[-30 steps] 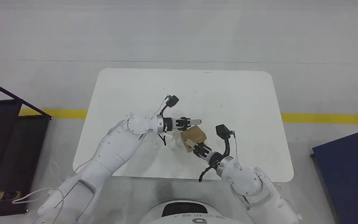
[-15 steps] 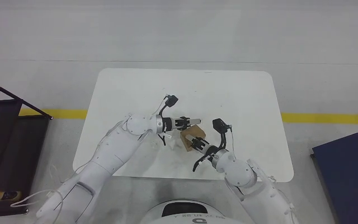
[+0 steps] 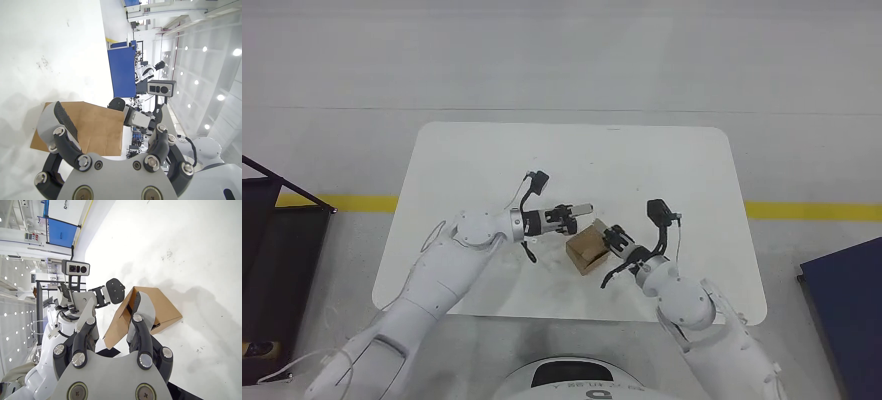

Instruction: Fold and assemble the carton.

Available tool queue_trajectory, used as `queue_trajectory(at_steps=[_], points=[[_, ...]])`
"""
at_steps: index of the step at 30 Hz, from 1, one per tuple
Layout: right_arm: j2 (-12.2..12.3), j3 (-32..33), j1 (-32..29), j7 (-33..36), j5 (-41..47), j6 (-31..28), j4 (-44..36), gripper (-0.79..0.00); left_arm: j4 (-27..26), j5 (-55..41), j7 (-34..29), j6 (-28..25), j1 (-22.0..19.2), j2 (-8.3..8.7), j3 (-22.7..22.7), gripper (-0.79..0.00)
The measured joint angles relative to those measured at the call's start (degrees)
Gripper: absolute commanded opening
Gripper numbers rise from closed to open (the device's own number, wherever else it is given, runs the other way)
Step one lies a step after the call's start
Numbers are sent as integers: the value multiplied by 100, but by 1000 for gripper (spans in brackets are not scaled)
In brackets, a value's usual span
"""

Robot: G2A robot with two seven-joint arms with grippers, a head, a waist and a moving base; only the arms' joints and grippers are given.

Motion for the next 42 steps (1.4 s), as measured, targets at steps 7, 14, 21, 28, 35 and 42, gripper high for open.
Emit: queue_trajectory(at_steps=[7,14,21,28,35,42], points=[[95,727,-569,339,378,36,-841,-320,-86,-60,-32,50,175,79,-233,0],[212,994,-890,1521,390,99,-1066,-326,-150,-67,-38,101,245,81,-216,0],[209,654,-643,1749,316,81,-850,-348,-133,-64,-25,94,220,69,-188,0],[212,523,-504,1791,304,106,-770,-354,-141,-35,11,81,218,63,-177,0],[206,381,-388,1725,292,183,-658,-372,-158,-34,21,80,220,56,-159,0],[190,226,-242,1630,323,232,-529,-366,-152,-26,9,82,175,35,-103,0]])
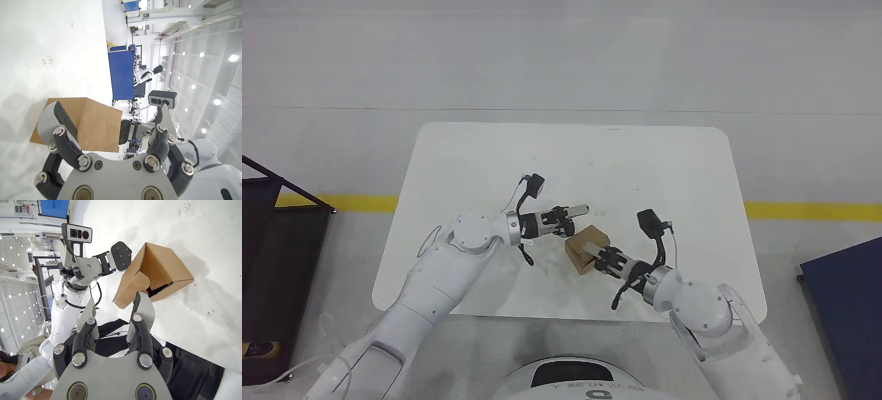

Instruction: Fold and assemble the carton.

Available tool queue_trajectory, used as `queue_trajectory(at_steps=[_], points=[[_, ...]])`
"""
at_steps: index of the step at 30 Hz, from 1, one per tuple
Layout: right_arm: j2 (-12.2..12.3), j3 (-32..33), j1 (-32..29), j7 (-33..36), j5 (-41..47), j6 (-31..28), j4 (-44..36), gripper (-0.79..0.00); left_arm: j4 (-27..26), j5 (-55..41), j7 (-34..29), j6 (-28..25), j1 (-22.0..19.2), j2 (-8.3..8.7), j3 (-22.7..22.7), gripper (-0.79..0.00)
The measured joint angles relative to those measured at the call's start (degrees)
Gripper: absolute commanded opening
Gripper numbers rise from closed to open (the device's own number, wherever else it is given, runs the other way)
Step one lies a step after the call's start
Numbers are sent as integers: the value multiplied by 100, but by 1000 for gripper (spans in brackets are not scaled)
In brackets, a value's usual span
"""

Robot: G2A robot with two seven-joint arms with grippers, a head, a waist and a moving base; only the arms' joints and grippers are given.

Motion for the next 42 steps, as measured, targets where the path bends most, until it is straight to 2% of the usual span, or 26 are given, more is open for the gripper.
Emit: queue_trajectory(at_steps=[14,23,28,31,32,33,42], points=[[-20,-202,248,-112,18,94,178,-382,69,-37,-16,-21,-86,-37,64,0],[-49,-364,489,-201,17,256,338,-409,154,-23,-12,-54,-127,-47,67,0],[-76,-468,645,-326,-3,423,464,-449,202,-32,-17,-73,-146,-47,44,0],[-92,-512,727,-404,-4,524,552,-539,232,-37,-17,-78,-154,-45,24,0],[-96,-526,750,-419,-1,548,578,-613,238,-37,-17,-82,-155,-44,18,0],[-102,-543,779,-434,5,572,608,-785,245,-34,-17,-84,-156,-42,11,0],[-129,-583,896,-544,91,629,768,-785,259,-16,-21,-75,-156,-25,-59,0]])
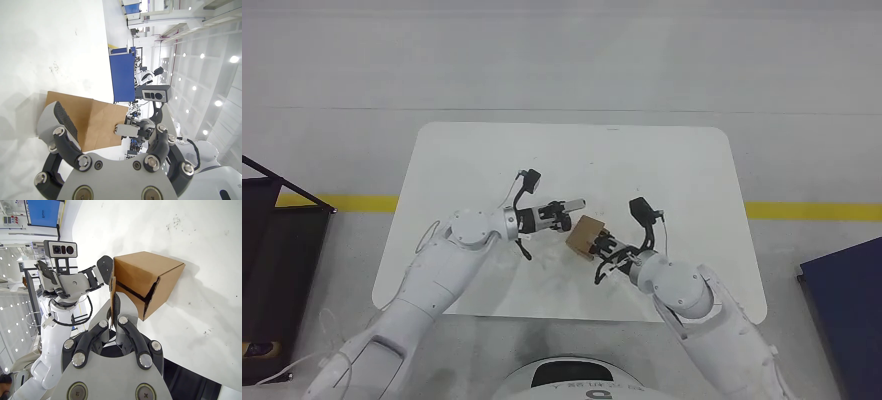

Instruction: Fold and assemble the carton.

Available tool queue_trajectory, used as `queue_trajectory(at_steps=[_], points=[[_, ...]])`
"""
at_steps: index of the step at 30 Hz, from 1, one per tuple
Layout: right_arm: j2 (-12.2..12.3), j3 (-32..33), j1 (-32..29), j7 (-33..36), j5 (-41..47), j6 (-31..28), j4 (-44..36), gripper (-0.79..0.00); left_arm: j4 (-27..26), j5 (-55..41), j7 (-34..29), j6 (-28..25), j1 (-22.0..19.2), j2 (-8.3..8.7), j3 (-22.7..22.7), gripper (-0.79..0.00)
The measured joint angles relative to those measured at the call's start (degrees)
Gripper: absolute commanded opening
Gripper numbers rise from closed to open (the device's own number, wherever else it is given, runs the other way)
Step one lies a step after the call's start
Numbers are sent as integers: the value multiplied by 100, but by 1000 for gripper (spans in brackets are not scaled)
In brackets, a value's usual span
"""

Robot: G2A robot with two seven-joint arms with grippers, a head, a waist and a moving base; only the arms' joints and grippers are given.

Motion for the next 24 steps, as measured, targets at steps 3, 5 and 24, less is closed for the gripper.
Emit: queue_trajectory(at_steps=[3,5,24], points=[[-3,-9,18,6,16,5,36,-785,-8,0,0,5,8,5,-19,0],[-8,3,18,9,97,-38,58,-785,-12,0,-5,6,14,8,-30,0],[-53,310,160,337,1584,-1094,875,-785,-198,123,-19,71,199,89,-215,0]])
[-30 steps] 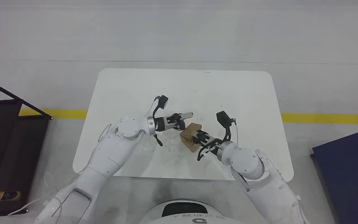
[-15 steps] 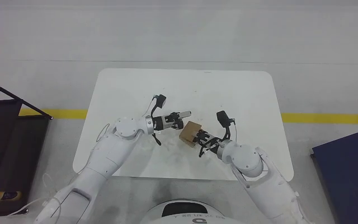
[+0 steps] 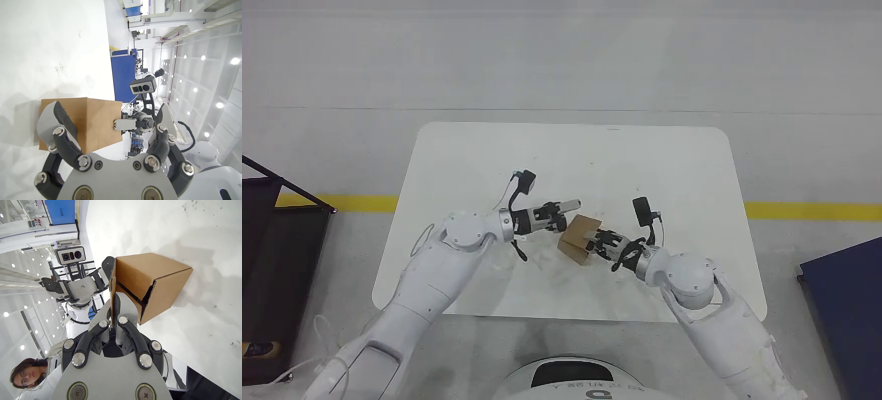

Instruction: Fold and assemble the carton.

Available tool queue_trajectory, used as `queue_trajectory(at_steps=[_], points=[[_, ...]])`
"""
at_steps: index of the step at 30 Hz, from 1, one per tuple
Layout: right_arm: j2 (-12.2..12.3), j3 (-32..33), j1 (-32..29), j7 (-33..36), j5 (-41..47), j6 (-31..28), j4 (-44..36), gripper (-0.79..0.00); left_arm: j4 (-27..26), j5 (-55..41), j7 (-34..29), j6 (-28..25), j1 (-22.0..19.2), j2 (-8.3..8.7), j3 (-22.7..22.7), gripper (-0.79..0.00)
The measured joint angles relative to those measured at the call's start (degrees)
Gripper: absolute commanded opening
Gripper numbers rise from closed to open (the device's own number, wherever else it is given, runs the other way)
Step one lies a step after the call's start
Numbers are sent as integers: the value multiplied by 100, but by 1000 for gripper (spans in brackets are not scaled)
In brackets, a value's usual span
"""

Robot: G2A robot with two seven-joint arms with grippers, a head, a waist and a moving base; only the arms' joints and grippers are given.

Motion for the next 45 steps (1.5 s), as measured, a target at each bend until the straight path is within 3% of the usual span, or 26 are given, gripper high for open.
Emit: queue_trajectory(at_steps=[20,21,22,24,26,31,38,43,45], points=[[-34,-96,105,-80,409,-605,334,-785,-256,246,113,118,211,68,-85,0],[-28,-78,90,-134,341,-640,295,-603,-288,356,115,132,213,84,-104,0],[-22,-56,69,-213,263,-663,258,-502,-318,456,114,147,217,99,-122,0],[-11,-16,0,-378,119,-680,145,-400,-412,715,96,202,237,141,-176,0],[2,25,-58,-413,58,-700,19,-206,-517,982,69,270,262,185,-232,0],[43,157,-231,-470,-148,-792,-254,-169,-866,1501,-65,480,391,305,-445,0],[66,544,-501,-735,248,-1184,-111,-206,-1187,1826,-161,727,488,423,-728,0],[34,640,-680,-792,896,-1946,283,-243,-1449,2148,-72,834,589,531,-1069,0],[1,562,-652,-844,1110,-2293,548,-197,-1548,2191,-66,854,687,582,-1266,0]])
